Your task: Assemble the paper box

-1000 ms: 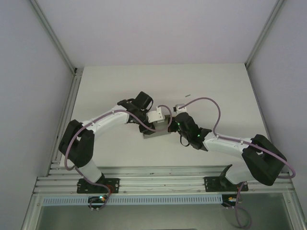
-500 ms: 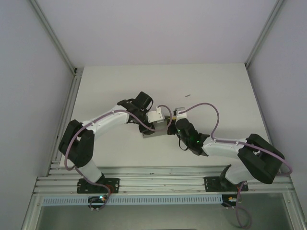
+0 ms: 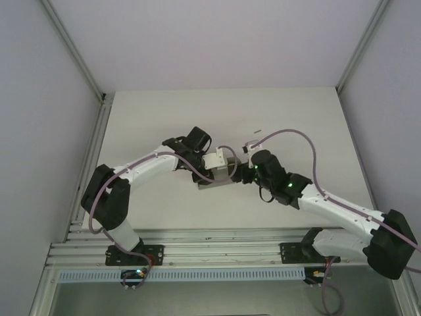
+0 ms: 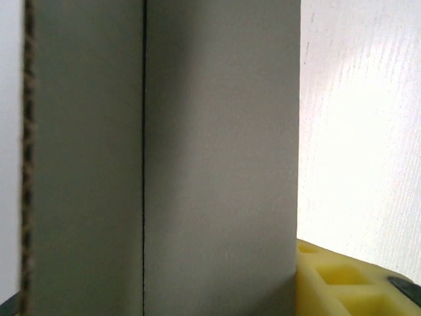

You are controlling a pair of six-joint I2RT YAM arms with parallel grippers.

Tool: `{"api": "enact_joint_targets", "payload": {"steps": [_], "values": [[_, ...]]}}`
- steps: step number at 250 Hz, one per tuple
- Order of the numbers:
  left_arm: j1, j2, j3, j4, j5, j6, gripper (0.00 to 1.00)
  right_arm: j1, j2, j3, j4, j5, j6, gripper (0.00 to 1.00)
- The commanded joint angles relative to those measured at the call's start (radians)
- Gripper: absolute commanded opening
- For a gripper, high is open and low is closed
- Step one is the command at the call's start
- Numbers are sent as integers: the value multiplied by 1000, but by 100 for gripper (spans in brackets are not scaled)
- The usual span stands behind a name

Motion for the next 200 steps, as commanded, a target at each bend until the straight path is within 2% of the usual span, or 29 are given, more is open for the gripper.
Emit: {"api": "enact_joint_targets", "payload": {"steps": [1,10,25,61,84,173,189,200], "values": [[1,4,-15,-28,15,35,48,-103,-17,34,-115,-176,-65,69],[1,2,-15,-29,14,37,48,-131,-5,47,-124,-245,-96,68],[2,0,-15,-35,14,44,48,-164,21,97,-170,-334,-160,59],[1,-5,-14,-36,14,54,48,-169,96,192,-288,-480,-398,58],[1,-5,-13,-36,17,56,48,-177,151,237,-311,-422,-420,52],[1,-6,-11,-44,19,64,48,-212,283,303,-335,-403,-472,48],[1,-5,-9,-43,19,65,48,-215,310,308,-336,-407,-477,43],[2,-6,-8,-41,17,63,48,-217,318,312,-334,-402,-472,35]]}}
